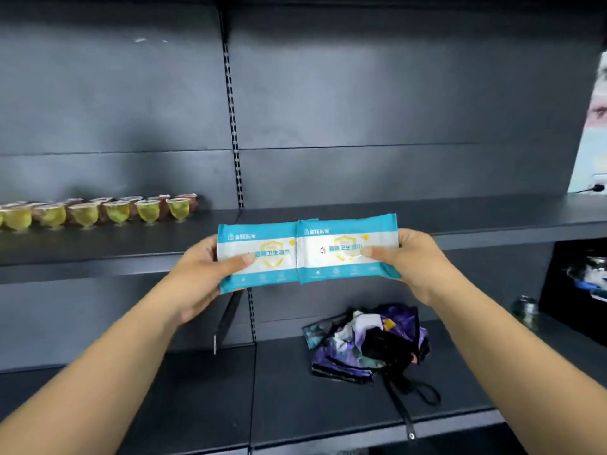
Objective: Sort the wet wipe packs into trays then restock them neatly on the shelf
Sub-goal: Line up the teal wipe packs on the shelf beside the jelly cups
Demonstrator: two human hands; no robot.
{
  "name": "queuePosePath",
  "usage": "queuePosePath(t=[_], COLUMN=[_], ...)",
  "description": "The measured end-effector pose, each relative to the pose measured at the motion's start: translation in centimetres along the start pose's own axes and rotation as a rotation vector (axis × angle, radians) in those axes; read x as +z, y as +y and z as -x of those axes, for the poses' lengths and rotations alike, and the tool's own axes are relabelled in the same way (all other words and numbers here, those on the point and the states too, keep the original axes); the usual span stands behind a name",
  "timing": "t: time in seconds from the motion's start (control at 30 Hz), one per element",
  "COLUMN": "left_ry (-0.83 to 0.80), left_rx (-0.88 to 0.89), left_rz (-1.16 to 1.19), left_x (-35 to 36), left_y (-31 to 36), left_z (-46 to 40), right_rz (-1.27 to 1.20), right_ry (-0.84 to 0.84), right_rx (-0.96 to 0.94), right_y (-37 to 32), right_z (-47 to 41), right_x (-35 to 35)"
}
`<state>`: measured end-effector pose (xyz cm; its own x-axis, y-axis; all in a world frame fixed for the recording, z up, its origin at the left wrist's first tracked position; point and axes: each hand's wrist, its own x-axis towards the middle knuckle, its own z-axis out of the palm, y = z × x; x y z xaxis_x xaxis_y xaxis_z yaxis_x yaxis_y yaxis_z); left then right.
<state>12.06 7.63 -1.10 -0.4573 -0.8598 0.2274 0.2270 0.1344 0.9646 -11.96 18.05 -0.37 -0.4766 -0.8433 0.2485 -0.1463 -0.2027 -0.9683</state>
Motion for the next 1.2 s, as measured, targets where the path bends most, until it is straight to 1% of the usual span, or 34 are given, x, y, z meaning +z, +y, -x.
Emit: queuePosePath(t=[0.07,0.23,0.33,0.47,0.6,0.73,0.9,0.97,1.07,1.2], left_ry=[-0.015,-0.076,-0.027,0.054,0.113,0.156,0.158,0.181,0.214,0.278], left_rx=[0.019,-0.026,-0.014,0.074,0.134,0.135,0.022,0.008,0.015,0.010], left_rz=[-0.011,-0.079,-0.108,-0.076,-0.158,-0.267,-0.319,-0.339,-0.323,-0.342], left_x=[-0.1,-1.2,-1.9,-3.5,-5.4,-7.3,-9.0,-9.4,-9.8,-10.3], left_y=[1.3,3.6,4.1,4.5,4.5,2.2,-2.0,-3.4,-5.0,-7.4], left_z=[-1.8,-7.0,-11.2,-18.5,-26.2,-33.7,-39.9,-41.5,-43.1,-44.0], right_rz=[0.045,0.073,0.067,0.057,0.086,0.126,0.077,0.057,0.097,-0.045], right_ry=[-0.003,0.009,-0.008,0.007,0.024,0.034,0.052,0.053,0.043,0.039], right_rx=[-0.052,-0.106,-0.093,-0.141,-0.190,-0.170,-0.102,-0.090,-0.077,-0.058], right_y=[-0.5,-1.2,-1.2,-1.3,-1.1,0.2,2.5,4.1,5.9,6.5], right_z=[-2.3,-8.0,-11.6,-17.3,-22.9,-29.6,-35.6,-36.5,-37.0,-37.4], right_x=[0.5,1.7,2.7,4.4,6.3,9.3,12.3,12.8,12.7,12.3])
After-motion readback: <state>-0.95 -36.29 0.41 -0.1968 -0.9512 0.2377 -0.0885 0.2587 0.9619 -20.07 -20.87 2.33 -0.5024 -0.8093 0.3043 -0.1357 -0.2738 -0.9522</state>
